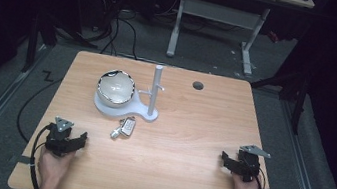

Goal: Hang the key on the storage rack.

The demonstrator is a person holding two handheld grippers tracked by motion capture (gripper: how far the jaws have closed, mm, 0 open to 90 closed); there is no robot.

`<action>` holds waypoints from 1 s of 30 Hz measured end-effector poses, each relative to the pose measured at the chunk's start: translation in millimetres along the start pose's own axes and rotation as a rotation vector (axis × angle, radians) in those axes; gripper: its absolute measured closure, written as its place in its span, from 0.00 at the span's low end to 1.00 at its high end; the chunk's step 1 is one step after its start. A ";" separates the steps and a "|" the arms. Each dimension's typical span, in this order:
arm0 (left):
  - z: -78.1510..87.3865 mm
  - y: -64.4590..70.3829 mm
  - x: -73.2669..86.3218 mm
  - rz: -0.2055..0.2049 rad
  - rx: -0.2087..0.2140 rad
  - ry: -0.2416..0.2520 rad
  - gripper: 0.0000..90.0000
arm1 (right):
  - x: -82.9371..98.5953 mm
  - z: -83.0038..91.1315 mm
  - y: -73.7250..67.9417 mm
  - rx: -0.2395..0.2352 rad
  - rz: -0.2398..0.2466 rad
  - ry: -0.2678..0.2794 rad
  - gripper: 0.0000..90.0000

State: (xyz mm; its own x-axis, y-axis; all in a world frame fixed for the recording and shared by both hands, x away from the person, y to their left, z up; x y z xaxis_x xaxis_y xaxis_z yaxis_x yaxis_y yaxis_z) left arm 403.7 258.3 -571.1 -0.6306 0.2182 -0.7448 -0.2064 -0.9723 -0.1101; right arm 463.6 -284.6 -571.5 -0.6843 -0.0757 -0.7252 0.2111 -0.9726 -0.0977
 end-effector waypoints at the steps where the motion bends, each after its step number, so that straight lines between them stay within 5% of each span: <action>1: 0.8 0.5 -1.1 -0.001 0.002 0.004 0.36 | 0.0 -0.1 0.0 0.001 0.000 0.001 0.32; 14: 13.5 25.6 -34.3 -0.089 0.058 0.083 0.38 | -0.1 0.0 0.1 -0.001 -0.001 0.001 0.32; 30: 12.1 69.7 -60.4 -0.103 0.191 0.091 0.36 | 0.0 0.0 0.1 -0.001 -0.001 0.001 0.32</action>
State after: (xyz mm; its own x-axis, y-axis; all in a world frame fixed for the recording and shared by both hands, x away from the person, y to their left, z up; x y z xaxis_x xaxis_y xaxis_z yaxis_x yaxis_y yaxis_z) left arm 418.3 178.4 -525.9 -0.5303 0.2982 -0.7936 -0.4090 -0.9100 -0.0686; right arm 463.7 -284.7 -571.5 -0.6841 -0.0743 -0.7256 0.2109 -0.9725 -0.0992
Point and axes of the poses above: each handheld gripper's, and its own axes: z roughly backward along the jaws, x roughly out of its underside, y roughly to its right, the point moved 10 cm from there along -z, roughly forward along the jaws, and after that the axes turned 9 degrees about -z, right-handed, at the moved point
